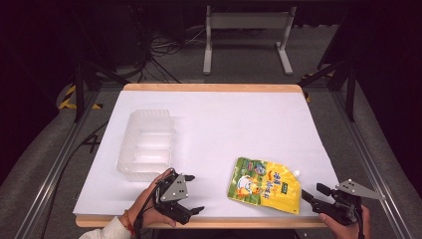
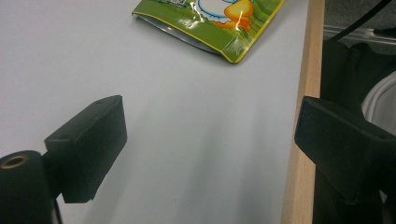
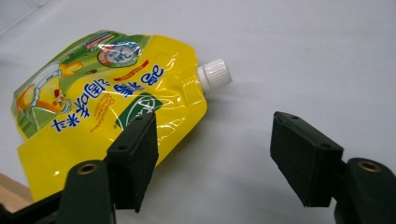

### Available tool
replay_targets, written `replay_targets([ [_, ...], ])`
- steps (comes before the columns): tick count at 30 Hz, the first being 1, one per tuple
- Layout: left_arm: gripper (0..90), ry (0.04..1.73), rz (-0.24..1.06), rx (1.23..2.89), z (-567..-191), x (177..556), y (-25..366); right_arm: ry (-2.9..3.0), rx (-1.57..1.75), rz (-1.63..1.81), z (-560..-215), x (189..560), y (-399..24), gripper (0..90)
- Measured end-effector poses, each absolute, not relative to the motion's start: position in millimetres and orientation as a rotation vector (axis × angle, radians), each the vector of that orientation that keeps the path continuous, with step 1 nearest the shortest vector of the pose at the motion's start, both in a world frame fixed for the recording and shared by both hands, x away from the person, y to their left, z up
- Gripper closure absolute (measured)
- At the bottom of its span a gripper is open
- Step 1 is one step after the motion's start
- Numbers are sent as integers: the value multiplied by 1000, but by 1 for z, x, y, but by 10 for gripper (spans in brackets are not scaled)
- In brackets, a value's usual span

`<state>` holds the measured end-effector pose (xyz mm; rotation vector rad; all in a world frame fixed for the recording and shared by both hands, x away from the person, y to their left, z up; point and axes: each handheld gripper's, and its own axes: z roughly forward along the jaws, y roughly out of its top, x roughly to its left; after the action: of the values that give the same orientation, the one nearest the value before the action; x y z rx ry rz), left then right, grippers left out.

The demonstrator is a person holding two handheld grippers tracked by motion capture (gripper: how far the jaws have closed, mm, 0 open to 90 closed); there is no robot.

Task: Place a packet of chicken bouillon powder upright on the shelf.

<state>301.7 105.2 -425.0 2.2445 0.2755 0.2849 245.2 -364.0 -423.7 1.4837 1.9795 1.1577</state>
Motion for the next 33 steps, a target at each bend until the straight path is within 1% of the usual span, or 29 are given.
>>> replay_targets([
  [8,91,318,291,2228,-427,304,110,2079,1453,1193,-426,249,-352,293],
  [11,93,308,302,2238,-428,304,110,2104,1471,1231,-430,252,-350,277],
  [13,105,310,294,2238,-428,304,110,2124,1480,1249,-432,253,-350,273],
  [18,103,301,284,2253,-430,304,106,2162,1545,1330,-437,256,-350,265],
  [20,100,295,282,2260,-431,305,105,2174,1558,1358,-439,257,-349,247],
  [27,99,287,269,2257,-431,306,102,2229,1585,1391,-445,260,-343,243],
  [33,98,281,259,2264,-431,305,100,2220,1635,1487,-448,269,-335,233],
])
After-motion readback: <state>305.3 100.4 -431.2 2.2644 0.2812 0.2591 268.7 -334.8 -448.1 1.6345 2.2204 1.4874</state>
